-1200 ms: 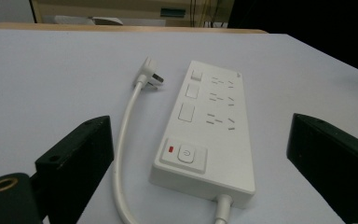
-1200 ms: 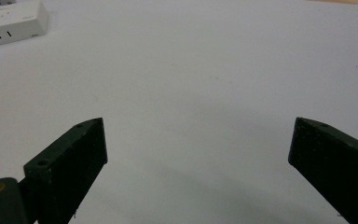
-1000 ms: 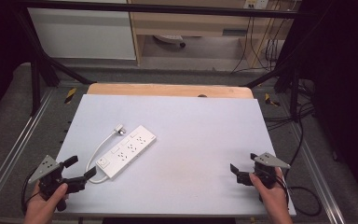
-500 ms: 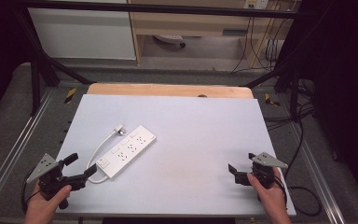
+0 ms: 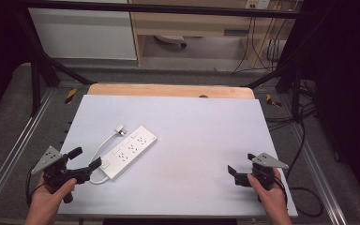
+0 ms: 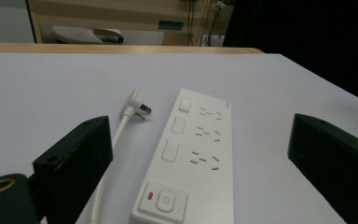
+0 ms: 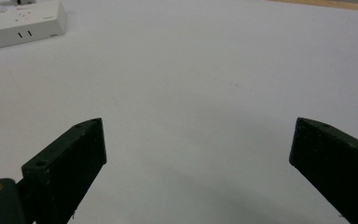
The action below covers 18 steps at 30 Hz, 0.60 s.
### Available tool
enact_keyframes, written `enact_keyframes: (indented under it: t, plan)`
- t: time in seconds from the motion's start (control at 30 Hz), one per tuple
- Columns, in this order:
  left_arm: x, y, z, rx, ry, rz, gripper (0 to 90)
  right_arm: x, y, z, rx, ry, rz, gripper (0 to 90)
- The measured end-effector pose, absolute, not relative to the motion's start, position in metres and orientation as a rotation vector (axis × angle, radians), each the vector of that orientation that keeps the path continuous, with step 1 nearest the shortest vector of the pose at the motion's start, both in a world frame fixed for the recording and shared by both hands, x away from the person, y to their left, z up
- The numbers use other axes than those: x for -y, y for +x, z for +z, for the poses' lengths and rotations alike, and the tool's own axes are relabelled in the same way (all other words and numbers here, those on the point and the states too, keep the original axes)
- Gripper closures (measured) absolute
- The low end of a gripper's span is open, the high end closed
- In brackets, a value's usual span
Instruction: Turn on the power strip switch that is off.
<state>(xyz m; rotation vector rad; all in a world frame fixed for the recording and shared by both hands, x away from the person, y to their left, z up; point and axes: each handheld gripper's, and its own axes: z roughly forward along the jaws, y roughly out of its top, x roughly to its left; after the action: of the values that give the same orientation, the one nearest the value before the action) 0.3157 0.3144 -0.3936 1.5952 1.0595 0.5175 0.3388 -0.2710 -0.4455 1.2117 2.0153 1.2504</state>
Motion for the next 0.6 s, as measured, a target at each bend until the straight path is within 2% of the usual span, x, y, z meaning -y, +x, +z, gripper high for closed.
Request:
enact_keyframes:
  t: [0.6]
  plan:
    - [-0.303, 0.324, -0.382, -1.013, 1.611, 0.522, 6.5, 0.27, 0.339, -0.445, -2.013, 1.22, 1.25, 3.4]
